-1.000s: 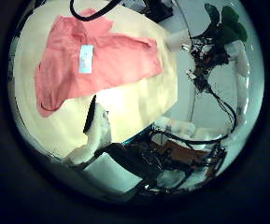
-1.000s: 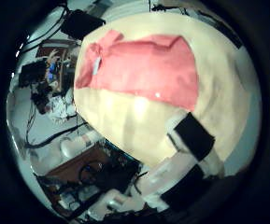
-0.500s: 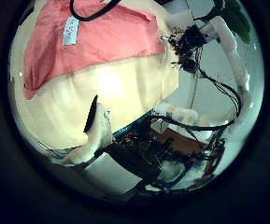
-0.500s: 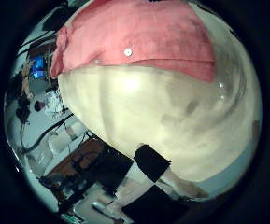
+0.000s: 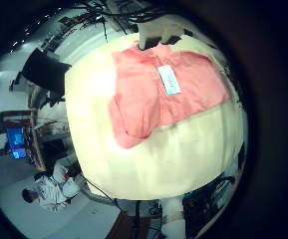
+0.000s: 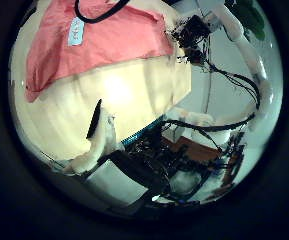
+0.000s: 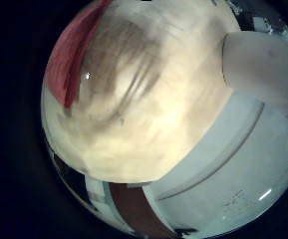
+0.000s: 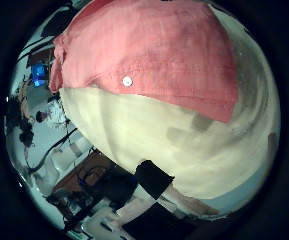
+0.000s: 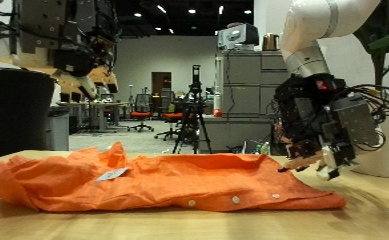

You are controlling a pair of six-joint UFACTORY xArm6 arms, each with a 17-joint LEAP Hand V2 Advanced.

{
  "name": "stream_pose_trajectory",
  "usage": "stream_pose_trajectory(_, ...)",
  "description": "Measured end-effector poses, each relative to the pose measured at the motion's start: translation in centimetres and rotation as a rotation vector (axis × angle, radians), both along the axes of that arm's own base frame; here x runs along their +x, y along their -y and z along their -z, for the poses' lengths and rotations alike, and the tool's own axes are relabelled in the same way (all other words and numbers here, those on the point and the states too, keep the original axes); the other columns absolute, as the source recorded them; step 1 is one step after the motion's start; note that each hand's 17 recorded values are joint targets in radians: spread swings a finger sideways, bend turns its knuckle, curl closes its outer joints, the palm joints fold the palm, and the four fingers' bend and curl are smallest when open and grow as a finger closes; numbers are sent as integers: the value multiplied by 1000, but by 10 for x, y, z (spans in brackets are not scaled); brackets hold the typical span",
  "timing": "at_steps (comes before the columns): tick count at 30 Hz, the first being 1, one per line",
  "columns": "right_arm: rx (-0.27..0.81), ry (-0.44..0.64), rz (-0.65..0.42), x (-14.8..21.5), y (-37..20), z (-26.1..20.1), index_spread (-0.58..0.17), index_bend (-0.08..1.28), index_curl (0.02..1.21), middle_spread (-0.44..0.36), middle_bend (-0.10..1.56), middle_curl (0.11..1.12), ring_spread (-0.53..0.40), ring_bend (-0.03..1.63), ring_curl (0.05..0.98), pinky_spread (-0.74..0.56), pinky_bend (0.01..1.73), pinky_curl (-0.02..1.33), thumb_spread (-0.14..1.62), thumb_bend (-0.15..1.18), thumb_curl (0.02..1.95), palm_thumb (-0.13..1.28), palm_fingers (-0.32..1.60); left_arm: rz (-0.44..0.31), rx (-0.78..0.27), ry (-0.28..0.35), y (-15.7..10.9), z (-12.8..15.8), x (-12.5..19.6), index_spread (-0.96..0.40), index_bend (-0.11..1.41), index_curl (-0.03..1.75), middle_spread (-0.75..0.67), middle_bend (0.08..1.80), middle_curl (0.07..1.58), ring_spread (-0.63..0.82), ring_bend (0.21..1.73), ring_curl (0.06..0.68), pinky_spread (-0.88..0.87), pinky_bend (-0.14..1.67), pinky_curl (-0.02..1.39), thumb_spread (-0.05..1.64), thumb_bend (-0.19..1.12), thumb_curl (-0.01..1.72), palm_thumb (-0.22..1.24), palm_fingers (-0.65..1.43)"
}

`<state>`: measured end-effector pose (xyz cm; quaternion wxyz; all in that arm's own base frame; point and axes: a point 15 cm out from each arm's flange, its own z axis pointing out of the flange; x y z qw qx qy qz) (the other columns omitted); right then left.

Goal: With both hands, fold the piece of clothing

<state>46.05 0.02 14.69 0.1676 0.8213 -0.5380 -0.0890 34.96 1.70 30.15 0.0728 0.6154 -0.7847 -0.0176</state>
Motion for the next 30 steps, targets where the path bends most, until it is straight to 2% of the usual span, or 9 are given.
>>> stream_pose_trajectory(10, -98, -24, 16, 0, 9, 21, -236, 163, 290, 48, 199, 322, 145, 281, 256, 247, 287, 328, 938, -27, 301, 457, 79, 9, 10, -25, -4, 6, -3, 192, 150, 258, 409, 185, 264, 621, 391, 218, 542, 306, 313, 1139, -19, 347, 570, -35)
stream_pose_trajectory(13, -116, -38, 15, -2, 10, 29, -231, 171, 291, 31, 233, 334, 113, 296, 256, 233, 254, 316, 939, -18, 307, 488, 158, 6, 13, -34, -7, 8, 1, 192, 149, 255, 403, 187, 268, 619, 393, 220, 539, 307, 313, 1139, -19, 347, 570, -32)
stream_pose_trajectory(16, -122, -21, 6, 1, 7, 24, -238, 165, 280, -65, 343, 360, 5, 402, 259, 117, 224, 285, 951, 1, 323, 580, 455, 5, 9, -33, -8, 7, 0, 192, 151, 255, 401, 187, 271, 617, 394, 221, 538, 308, 314, 1139, -19, 346, 570, -29)
stream_pose_trajectory(18, -118, 14, 4, 5, 6, 10, -274, 134, 260, -117, 435, 392, -113, 597, 298, -66, 345, 290, 953, 4, 333, 643, 871, 15, 2, -35, -7, 8, -1, 192, 151, 255, 396, 189, 273, 617, 392, 221, 537, 309, 315, 1139, -19, 346, 570, -30)
stream_pose_trajectory(19, -114, 34, 1, 5, 5, 2, -290, 136, 254, -137, 464, 405, -160, 660, 315, -158, 392, 293, 950, 0, 336, 664, 987, 22, -7, -34, -6, 8, -1, 192, 150, 255, 393, 191, 275, 615, 391, 221, 536, 308, 315, 1139, -19, 346, 570, -29)
stream_pose_trajectory(22, -108, 49, -10, -8, 6, -7, -339, 313, 343, -178, 683, 503, -238, 824, 417, -356, 557, 380, 944, -3, 351, 736, 1436, 24, -31, -27, -4, 8, -2, 192, 155, 257, 389, 192, 278, 613, 390, 220, 534, 304, 315, 1140, -17, 347, 573, -24)
stream_pose_trajectory(23, -107, 55, -12, -13, 6, -12, -341, 351, 361, -176, 704, 513, -242, 851, 430, -366, 598, 400, 943, -1, 354, 750, 1477, 22, -33, -27, -4, 8, -2, 192, 155, 257, 384, 195, 281, 612, 388, 219, 533, 302, 314, 1141, -17, 347, 576, -21)
stream_pose_trajectory(25, -104, 68, -17, -22, 7, -22, -343, 555, 450, -177, 844, 574, -249, 946, 480, -402, 729, 464, 940, 17, 373, 839, 1514, 23, -34, -25, -4, 7, -2, 191, 155, 259, 380, 196, 284, 611, 389, 220, 532, 298, 314, 1141, -18, 346, 577, -17)
stream_pose_trajectory(30, -83, 89, -46, -51, 8, -43, -313, 868, 596, -175, 1059, 676, -244, 1136, 570, -378, 984, 599, 1026, 24, 390, 935, 1341, 17, -33, -20, -10, 4, 1, 191, 158, 262, 377, 193, 290, 610, 386, 220, 530, 298, 315, 1142, -18, 345, 579, -14)
